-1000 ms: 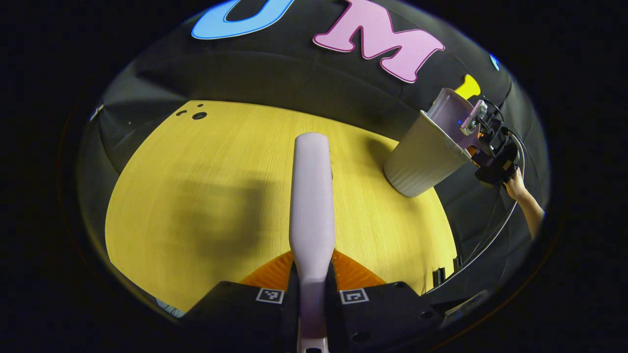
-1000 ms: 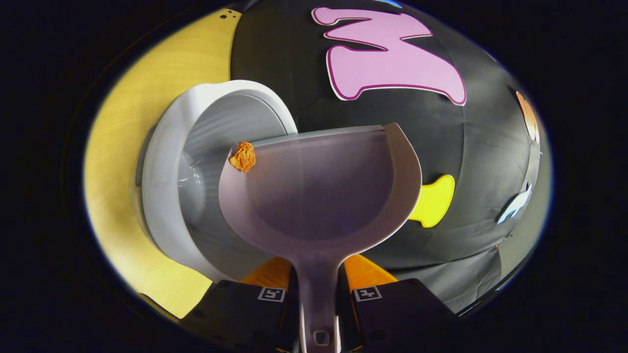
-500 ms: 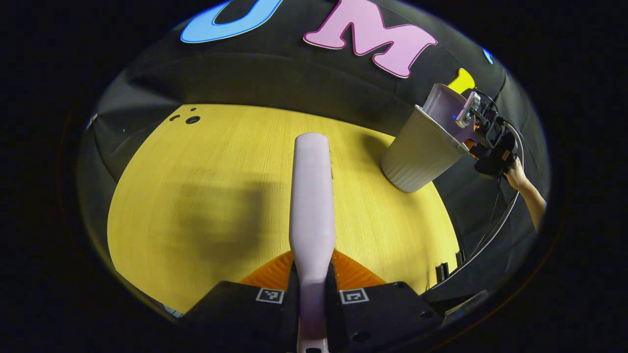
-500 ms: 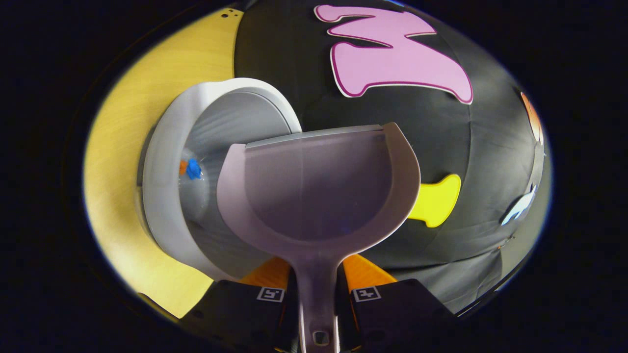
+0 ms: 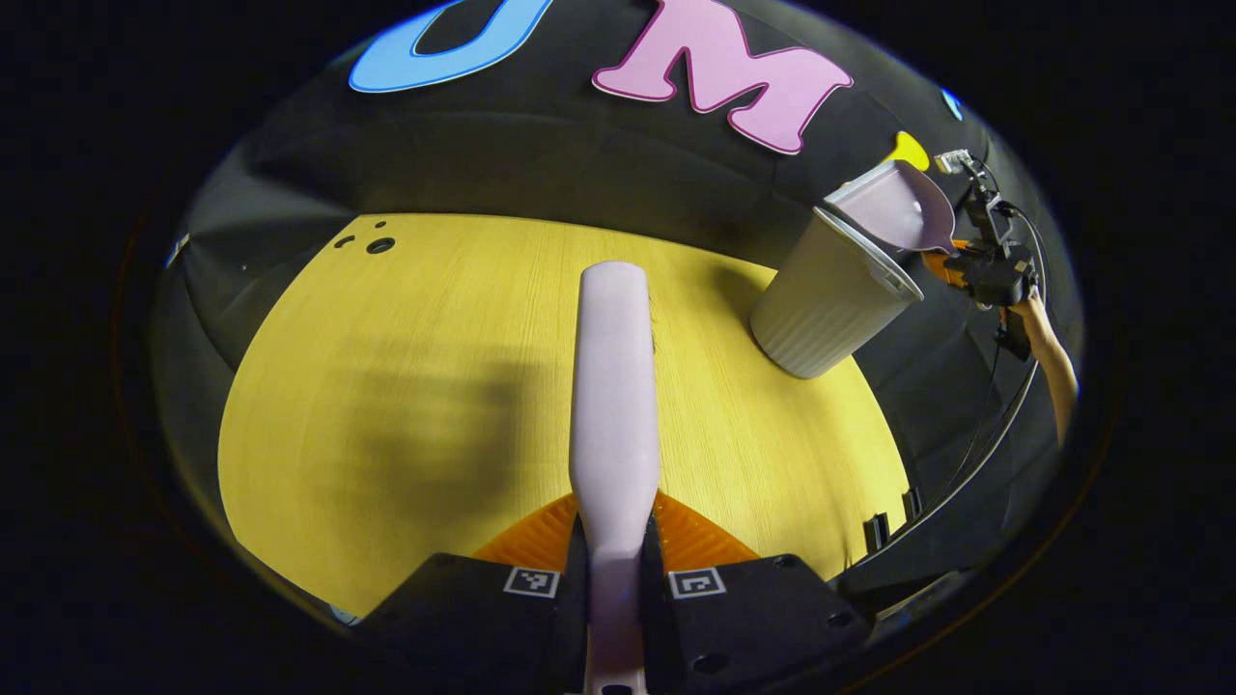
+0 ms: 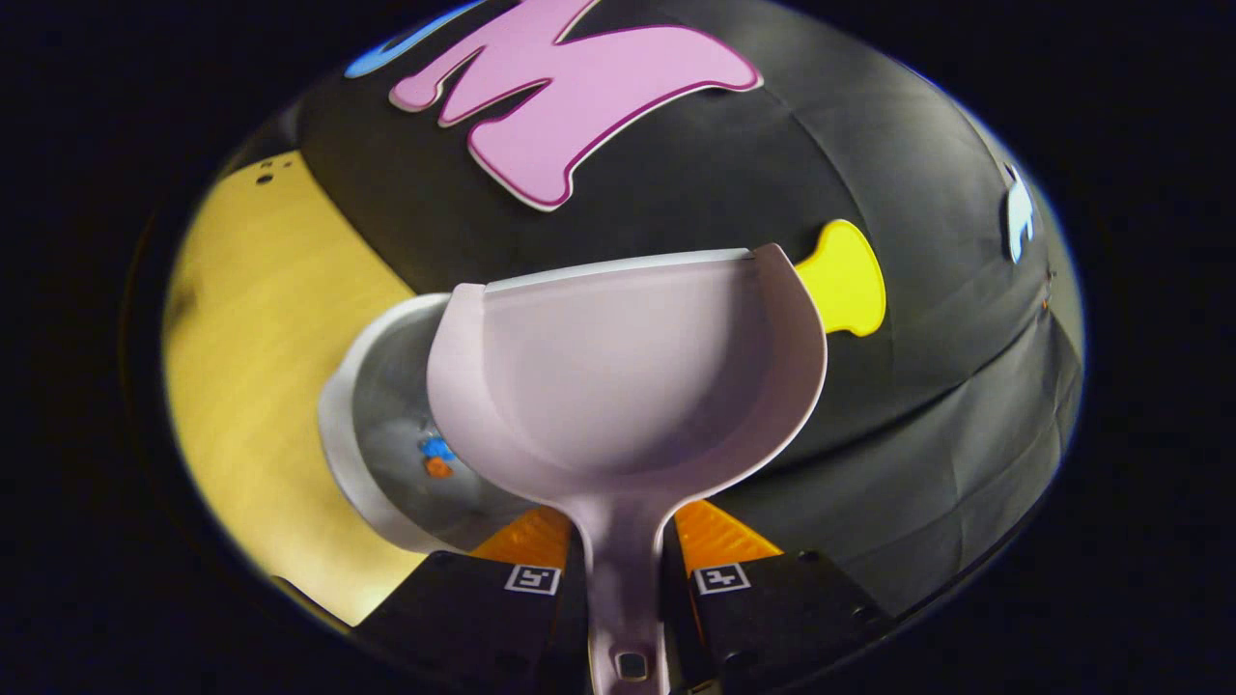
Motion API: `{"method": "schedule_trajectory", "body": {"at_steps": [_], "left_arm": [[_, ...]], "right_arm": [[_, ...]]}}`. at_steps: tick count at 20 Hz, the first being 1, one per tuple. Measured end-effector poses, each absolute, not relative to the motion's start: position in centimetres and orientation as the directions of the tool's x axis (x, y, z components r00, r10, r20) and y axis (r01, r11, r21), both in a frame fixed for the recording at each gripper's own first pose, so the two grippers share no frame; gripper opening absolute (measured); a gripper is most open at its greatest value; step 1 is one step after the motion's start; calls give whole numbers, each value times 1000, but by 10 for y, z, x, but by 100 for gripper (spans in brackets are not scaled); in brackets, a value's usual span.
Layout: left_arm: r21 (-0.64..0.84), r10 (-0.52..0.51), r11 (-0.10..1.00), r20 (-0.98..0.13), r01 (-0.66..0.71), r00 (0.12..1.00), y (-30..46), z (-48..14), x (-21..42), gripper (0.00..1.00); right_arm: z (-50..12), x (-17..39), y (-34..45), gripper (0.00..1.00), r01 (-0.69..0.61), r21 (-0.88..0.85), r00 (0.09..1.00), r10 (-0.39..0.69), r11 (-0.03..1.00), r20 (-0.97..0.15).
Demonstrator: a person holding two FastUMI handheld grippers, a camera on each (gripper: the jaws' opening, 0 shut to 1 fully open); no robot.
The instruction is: Pick up the small broom and dustpan from the desktop, sweep the trash into the dustpan with the broom, and then empty the trash into the garbage bin.
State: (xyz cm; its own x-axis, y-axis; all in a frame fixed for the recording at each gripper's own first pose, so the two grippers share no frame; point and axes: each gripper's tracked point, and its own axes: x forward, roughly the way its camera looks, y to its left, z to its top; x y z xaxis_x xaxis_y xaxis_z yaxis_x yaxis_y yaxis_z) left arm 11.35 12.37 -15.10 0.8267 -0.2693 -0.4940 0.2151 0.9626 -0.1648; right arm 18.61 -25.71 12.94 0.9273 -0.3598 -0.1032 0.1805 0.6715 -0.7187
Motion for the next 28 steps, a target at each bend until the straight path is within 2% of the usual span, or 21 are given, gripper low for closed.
{"method": "schedule_trajectory", "body": {"at_steps": [8, 9, 10, 12, 13, 15, 16, 17, 18, 20, 21, 22, 23, 26, 28], "left_arm": [[-171, -257, 965, -438, 201, 862, 139, -138, 96, 28], [-173, -252, 965, -432, 195, 866, 142, -138, 93, 31], [-175, -247, 966, -427, 189, 870, 147, -139, 92, 28], [-180, -239, 968, -420, 177, 876, 155, -141, 88, 27], [-186, -238, 967, -419, 174, 876, 159, -144, 87, 31], [-190, -234, 967, -419, 168, 877, 167, -151, 84, 27], [-189, -231, 968, -421, 164, 877, 171, -155, 82, 31], [-188, -231, 968, -424, 164, 876, 174, -159, 81, 27], [-187, -231, 968, -429, 165, 873, 177, -164, 79, 27], [-185, -232, 969, -442, 166, 866, 182, -175, 77, 31], [-187, -237, 968, -452, 168, 860, 182, -181, 76, 27], [-190, -240, 967, -461, 169, 854, 183, -187, 74, 31], [-192, -241, 967, -471, 168, 848, 184, -193, 75, 27], [-201, -241, 967, -510, 158, 826, 184, -212, 77, 27], [-196, -230, 970, -536, 146, 812, 184, -224, 83, 31]], "right_arm": [[145, 145, -210, 35, 146, -485, 966, -230, 862, -119], [143, 135, -195, 35, 125, -434, 973, -195, 892, -121], [140, 126, -181, 35, 104, -386, 980, -161, 916, -118], [134, 108, -164, 35, 83, -352, 985, -132, 932, -115], [130, 97, -156, 35, 78, -351, 985, -126, 933, -116], [106, 76, -135, 35, 51, -310, 984, -101, 949, -148], [91, 69, -124, 35, 32, -277, 981, -83, 960, -174], [77, 62, -113, 39, 14, -238, 976, -65, 971, -208], [62, 53, -103, 35, 0, -187, 969, -46, 982, -241], [33, 41, -89, 35, -8, -121, 958, -26, 993, -284], [19, 38, -86, 35, -6, -111, 952, -28, 994, -303], [7, 31, -82, 35, -6, -98, 945, -26, 995, -325], [-7, 25, -78, 35, -7, -79, 938, -21, 997, -346], [-52, 9, -68, 35, -16, -59, 909, -10, 998, -417], [-82, 6, -61, 35, -25, -34, 884, 6, 999, -468]]}}
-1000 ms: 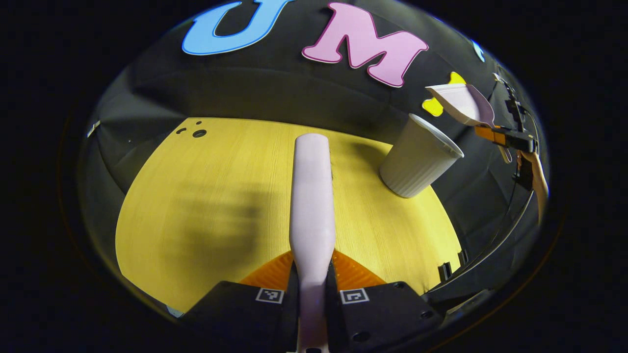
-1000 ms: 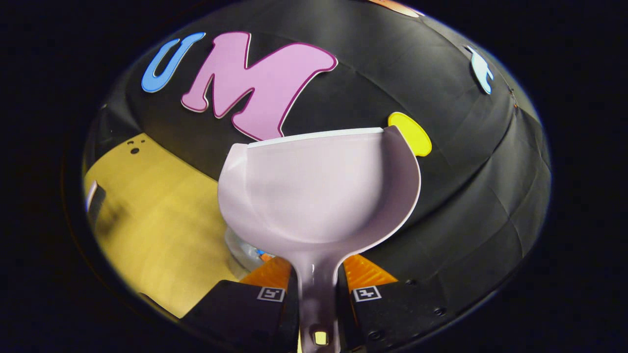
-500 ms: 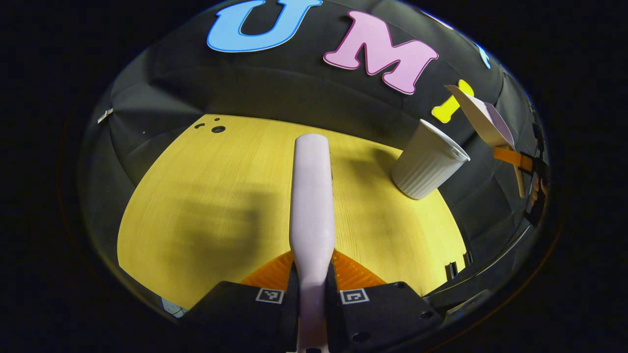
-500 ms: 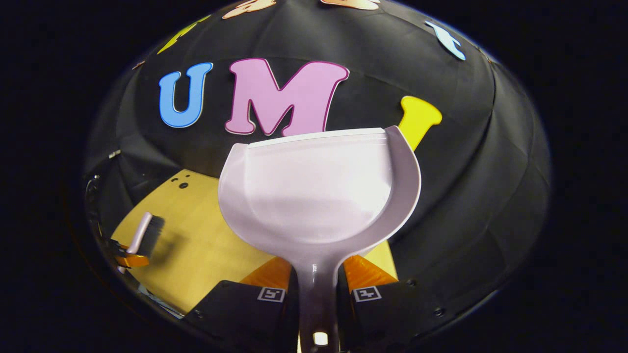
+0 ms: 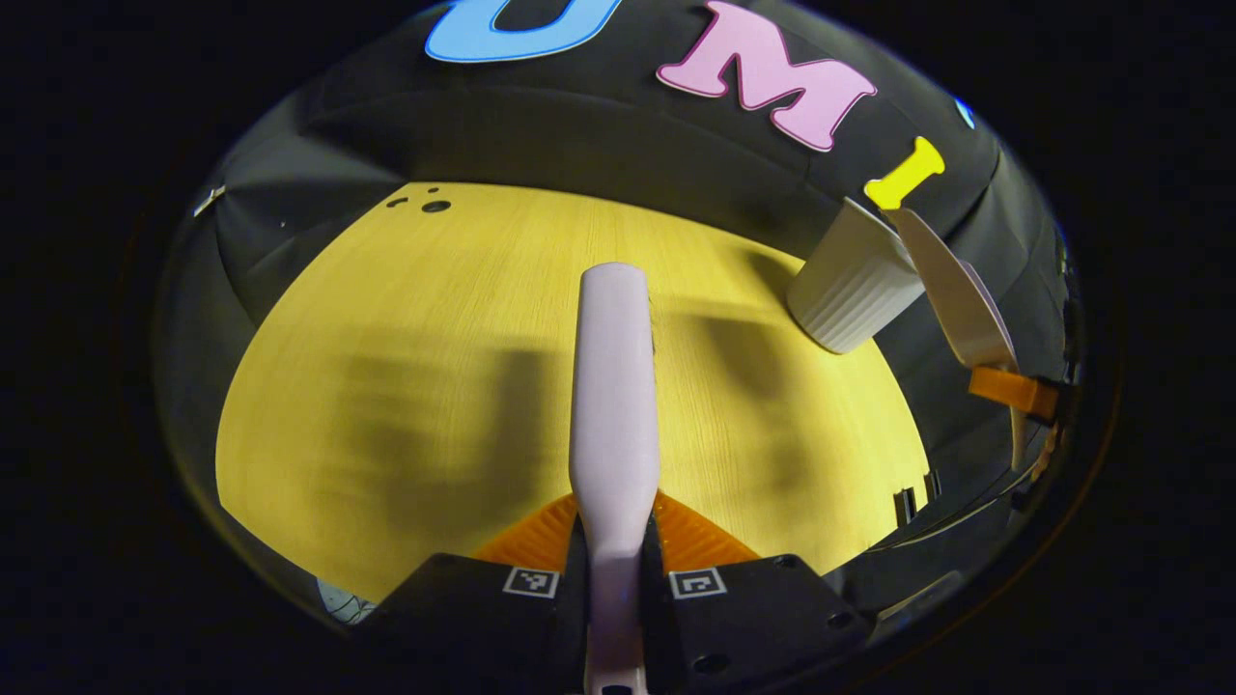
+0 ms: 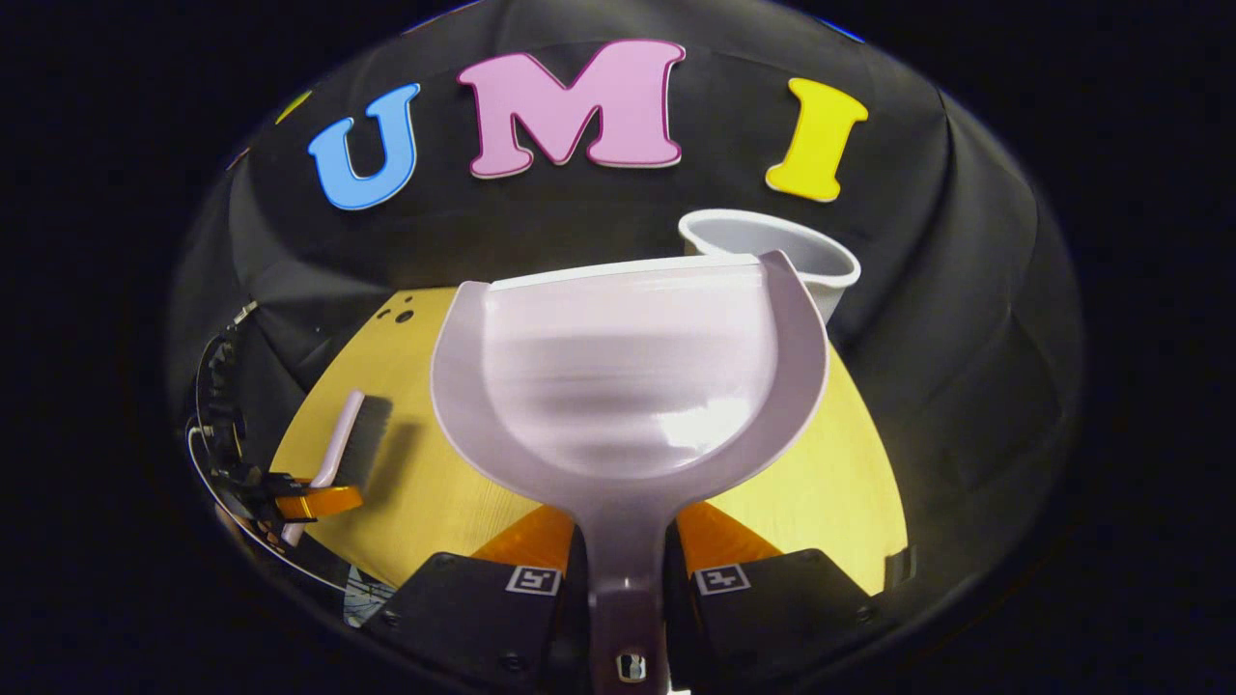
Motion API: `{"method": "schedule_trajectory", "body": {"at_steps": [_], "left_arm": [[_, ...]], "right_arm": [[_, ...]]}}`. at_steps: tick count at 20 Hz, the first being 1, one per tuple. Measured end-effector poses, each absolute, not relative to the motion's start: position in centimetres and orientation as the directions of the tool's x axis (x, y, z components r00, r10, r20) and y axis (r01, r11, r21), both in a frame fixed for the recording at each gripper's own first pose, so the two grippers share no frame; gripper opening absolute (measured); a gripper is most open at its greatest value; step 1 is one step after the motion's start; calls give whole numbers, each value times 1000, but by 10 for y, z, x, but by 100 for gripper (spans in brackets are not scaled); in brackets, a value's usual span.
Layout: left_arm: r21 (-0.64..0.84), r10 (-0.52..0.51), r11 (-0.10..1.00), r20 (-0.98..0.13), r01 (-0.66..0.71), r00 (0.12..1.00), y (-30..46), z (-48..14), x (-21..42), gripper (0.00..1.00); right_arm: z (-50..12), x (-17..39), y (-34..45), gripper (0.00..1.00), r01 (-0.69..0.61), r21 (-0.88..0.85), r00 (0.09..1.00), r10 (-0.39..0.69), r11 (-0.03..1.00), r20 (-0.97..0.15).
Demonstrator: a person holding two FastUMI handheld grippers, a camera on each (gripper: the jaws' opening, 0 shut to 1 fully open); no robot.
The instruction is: Pick up the small broom and dustpan from the desktop, sweep the trash into the dustpan with the broom, and then empty the trash into the garbage bin.
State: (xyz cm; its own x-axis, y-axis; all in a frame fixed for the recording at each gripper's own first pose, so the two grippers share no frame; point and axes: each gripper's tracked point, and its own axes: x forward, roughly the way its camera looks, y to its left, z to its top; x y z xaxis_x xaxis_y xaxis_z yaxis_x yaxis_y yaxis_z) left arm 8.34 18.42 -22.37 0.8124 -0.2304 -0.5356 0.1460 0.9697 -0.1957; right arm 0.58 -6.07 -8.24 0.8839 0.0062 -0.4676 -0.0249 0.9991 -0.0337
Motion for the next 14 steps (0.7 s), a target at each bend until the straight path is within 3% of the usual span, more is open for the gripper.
{"method": "schedule_trajectory", "body": {"at_steps": [1, 14], "left_arm": [[-183, -219, 973, -549, 139, 807, 183, -230, 86, 27], [77, -11, 994, -653, 81, 757, 176, -259, 137, 27]], "right_arm": [[-100, 5, -58, 35, -28, -21, 869, 14, 999, -494], [-240, 35, -54, 35, -65, 37, 690, 72, 997, -720]]}}
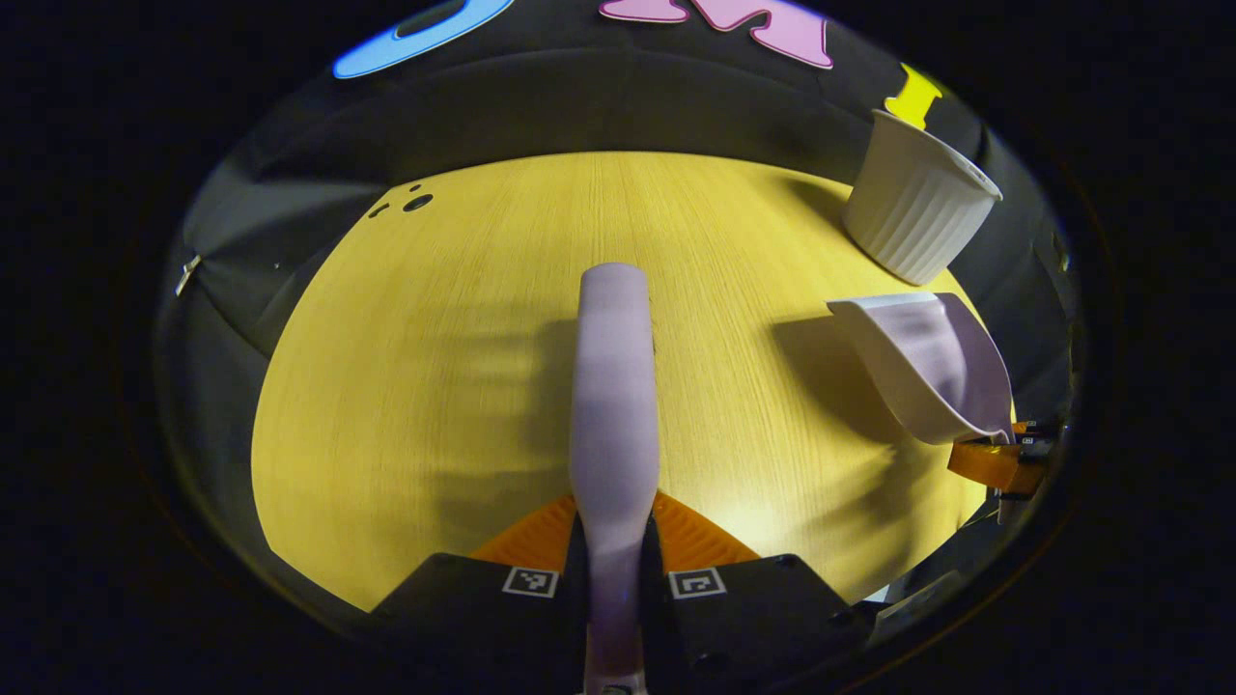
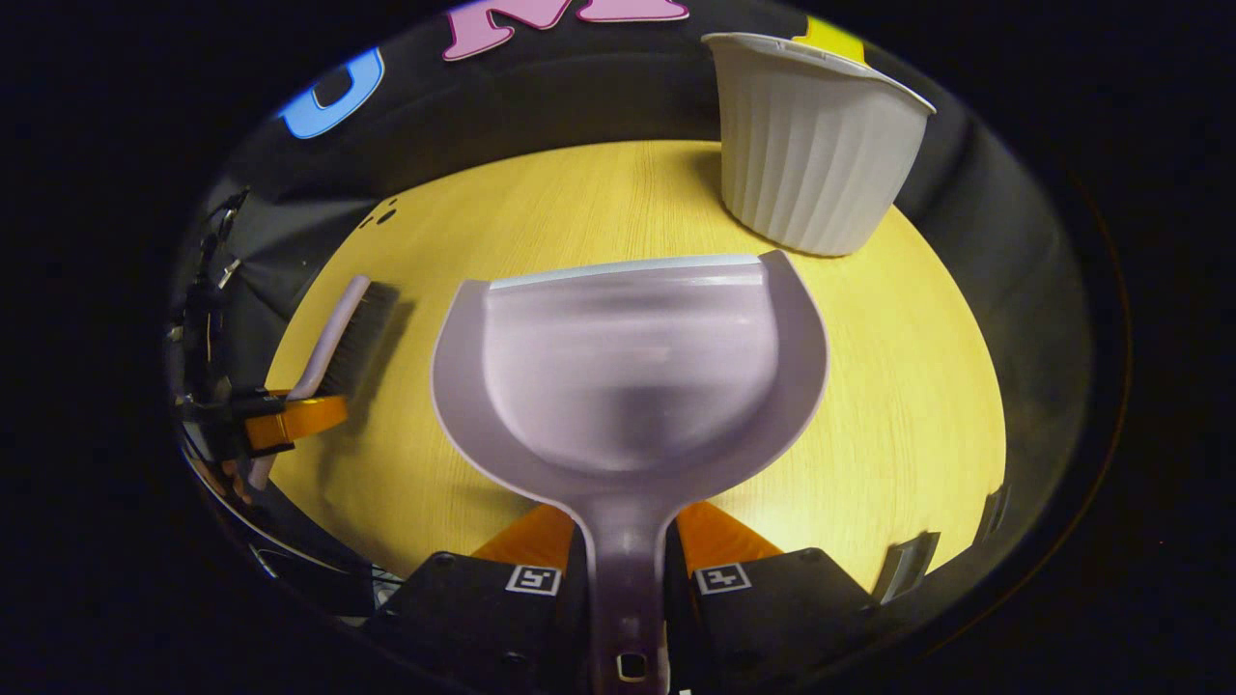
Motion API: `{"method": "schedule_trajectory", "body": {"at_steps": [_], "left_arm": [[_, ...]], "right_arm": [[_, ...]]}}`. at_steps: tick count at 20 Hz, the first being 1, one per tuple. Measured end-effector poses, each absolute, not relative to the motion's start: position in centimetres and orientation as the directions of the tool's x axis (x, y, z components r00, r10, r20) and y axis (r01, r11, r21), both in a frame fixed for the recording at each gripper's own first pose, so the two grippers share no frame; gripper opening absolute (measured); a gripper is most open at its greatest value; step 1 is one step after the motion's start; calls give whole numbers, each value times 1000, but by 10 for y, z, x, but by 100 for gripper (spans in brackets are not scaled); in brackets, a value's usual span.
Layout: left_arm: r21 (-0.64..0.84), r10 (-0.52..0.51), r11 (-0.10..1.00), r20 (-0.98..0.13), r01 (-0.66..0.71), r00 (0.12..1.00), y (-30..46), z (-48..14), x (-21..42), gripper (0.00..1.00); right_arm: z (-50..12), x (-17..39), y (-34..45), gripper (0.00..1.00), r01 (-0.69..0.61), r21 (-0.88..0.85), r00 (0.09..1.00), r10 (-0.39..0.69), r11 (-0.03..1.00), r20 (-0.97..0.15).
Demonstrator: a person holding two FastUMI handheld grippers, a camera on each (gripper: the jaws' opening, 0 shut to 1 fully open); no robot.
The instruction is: Pick up the small broom and dustpan from the desktop, sweep the trash into the dustpan with the broom, and then empty the trash into the garbage bin.
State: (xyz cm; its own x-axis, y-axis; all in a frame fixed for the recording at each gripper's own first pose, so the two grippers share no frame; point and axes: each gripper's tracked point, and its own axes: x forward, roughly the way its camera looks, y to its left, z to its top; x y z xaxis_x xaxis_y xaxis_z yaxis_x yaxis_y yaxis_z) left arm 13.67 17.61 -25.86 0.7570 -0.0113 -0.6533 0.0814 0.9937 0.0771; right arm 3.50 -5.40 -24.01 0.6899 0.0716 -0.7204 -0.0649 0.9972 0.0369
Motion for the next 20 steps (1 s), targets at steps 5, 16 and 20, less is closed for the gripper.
{"method": "schedule_trajectory", "body": {"at_steps": [5, 16, 20], "left_arm": [[113, 40, 992, -689, 52, 724, 178, -269, 138, 28], [131, 59, 990, -694, 45, 718, 171, -269, 138, 34], [69, 29, 997, -655, 22, 755, 155, -246, 124, 99]], "right_arm": [[-250, 40, -56, 35, -86, 31, 649, 79, 996, -756], [-247, 38, -50, 44, -115, 64, 619, 122, 991, -776], [-219, 34, -49, 77, -131, 94, 640, 157, 987, -752]]}}
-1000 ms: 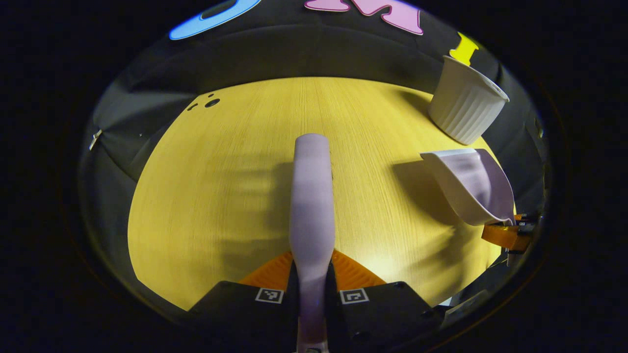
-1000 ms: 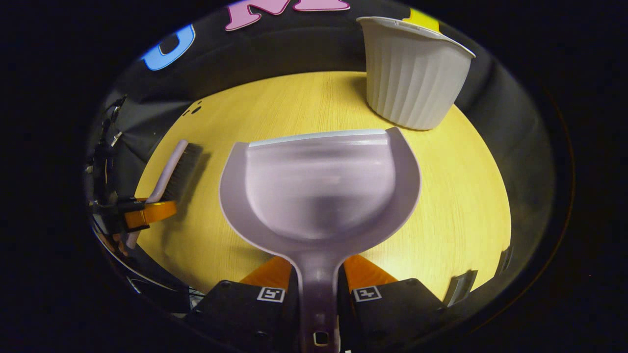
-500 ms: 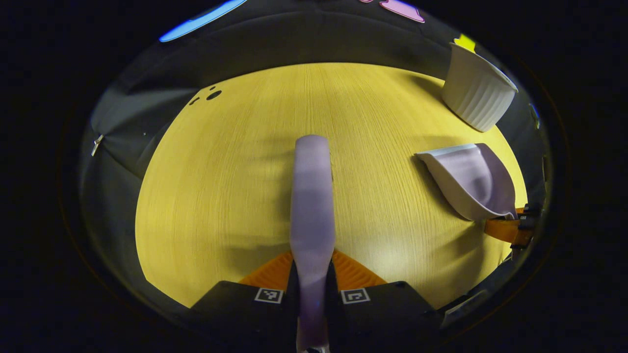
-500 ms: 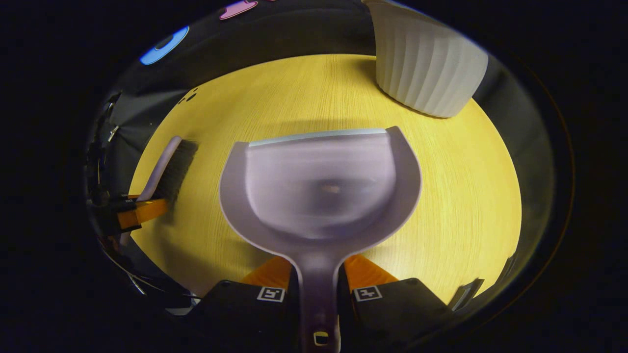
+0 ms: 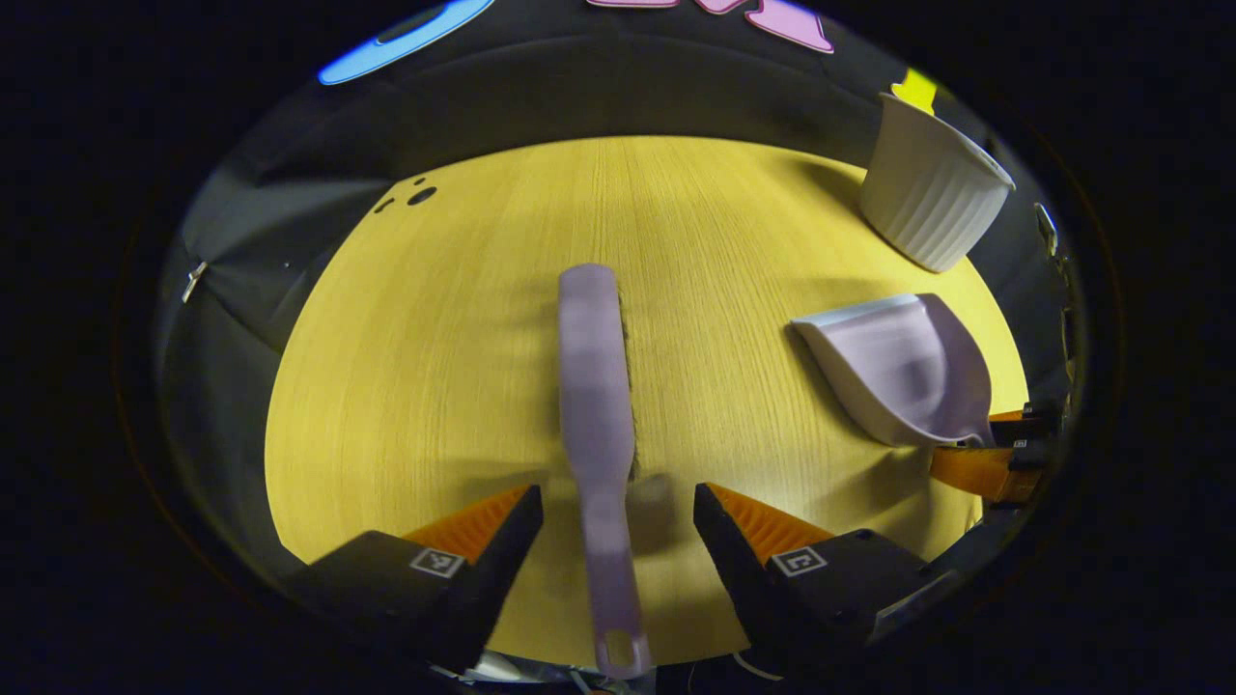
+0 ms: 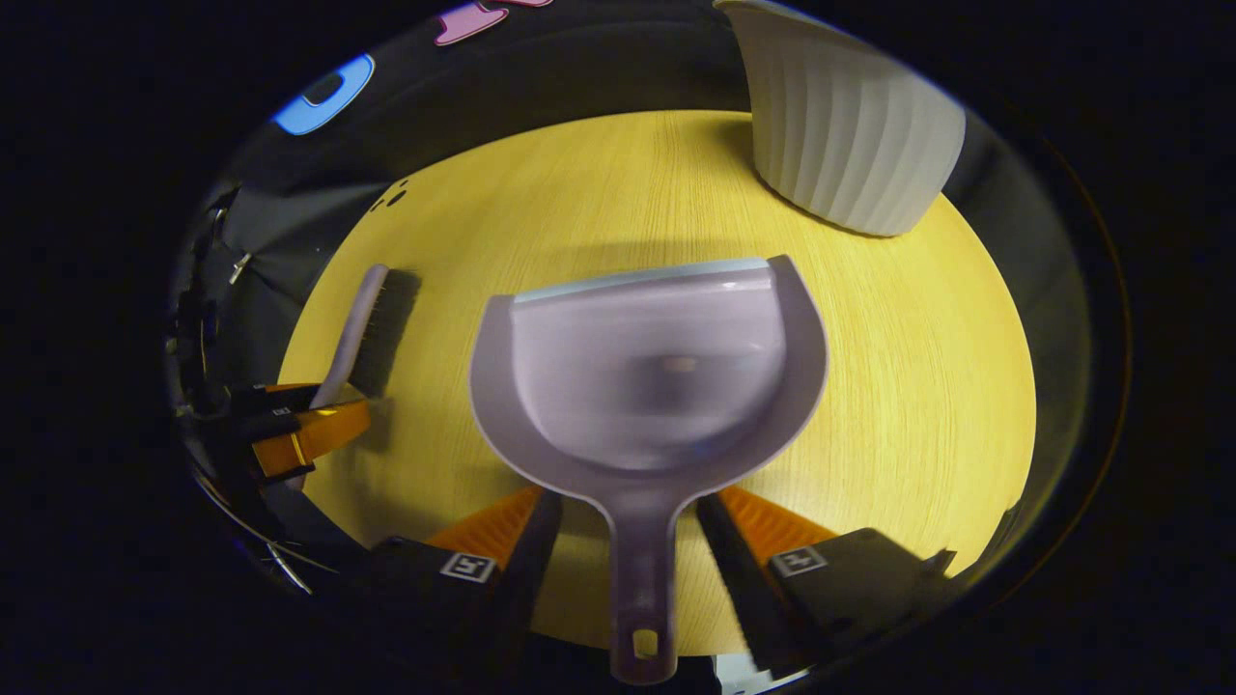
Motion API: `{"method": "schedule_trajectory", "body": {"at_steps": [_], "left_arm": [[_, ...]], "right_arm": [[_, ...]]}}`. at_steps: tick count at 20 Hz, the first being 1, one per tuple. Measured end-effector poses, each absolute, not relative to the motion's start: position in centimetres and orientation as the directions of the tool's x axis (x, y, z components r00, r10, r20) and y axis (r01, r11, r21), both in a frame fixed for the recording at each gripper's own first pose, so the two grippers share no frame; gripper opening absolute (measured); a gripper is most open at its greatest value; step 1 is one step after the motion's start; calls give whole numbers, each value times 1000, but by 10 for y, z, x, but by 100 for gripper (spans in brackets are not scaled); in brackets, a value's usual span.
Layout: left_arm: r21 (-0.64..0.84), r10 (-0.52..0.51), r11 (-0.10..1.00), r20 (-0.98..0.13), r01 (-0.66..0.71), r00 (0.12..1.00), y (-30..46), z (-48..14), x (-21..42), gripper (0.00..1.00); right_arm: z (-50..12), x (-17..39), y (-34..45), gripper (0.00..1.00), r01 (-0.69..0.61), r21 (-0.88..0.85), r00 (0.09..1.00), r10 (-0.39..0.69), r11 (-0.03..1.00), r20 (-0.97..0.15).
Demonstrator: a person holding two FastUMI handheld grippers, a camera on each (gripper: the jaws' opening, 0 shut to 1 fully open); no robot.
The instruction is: Pick up the small broom and dustpan from the desktop, sweep the trash into the dustpan with the broom, and then empty the trash into the garbage bin.
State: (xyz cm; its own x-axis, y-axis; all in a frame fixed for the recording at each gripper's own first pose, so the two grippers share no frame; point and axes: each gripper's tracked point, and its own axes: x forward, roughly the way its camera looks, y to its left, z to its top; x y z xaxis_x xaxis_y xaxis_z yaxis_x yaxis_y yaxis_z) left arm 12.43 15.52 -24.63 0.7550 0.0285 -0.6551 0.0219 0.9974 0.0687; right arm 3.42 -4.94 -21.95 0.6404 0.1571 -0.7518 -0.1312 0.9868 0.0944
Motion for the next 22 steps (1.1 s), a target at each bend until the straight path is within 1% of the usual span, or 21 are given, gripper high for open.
{"method": "schedule_trajectory", "body": {"at_steps": [1, 3, 6, 8, 11, 13, 16, 18, 22], "left_arm": [[42, 14, 999, -638, 17, 770, 151, -239, 117, 97], [-9, -11, 1000, -581, 7, 814, 137, -214, 105, 99], [-47, -21, 999, -458, -1, 889, 125, -169, 92, 98], [-36, 1, 999, -361, -15, 933, 121, -137, 79, 97], [-3, 35, 999, -199, -36, 979, 123, -83, 63, 96], [1, 48, 999, -97, -48, 994, 121, -51, 45, 96], [-1, 53, 999, 36, -53, 998, 116, -13, 20, 96], [8, 62, 998, 105, -63, 992, 119, 4, -1, 96], [35, 45, 998, 251, -55, 967, 122, 31, -42, 96]], "right_arm": [[-213, 31, -51, 100, -141, 95, 648, 165, 985, -744], [-189, 28, -56, 99, -159, 103, 686, 185, 982, -704], [-135, 33, -69, 99, -187, 88, 775, 202, 978, -599], [-97, 36, -71, 99, -210, 70, 838, 216, 975, -501], [-33, 36, -73, 99, -237, 64, 917, 245, 969, -315], [-4, 33, -68, 98, -248, 49, 946, 252, 968, -203], [26, 24, -65, 99, -227, -6, 972, 226, 974, -66], [48, -1, -58, 99, -220, -15, 976, 220, 975, -12], [70, -29, -46, 98, -195, -34, 977, 197, 980, 85]]}}
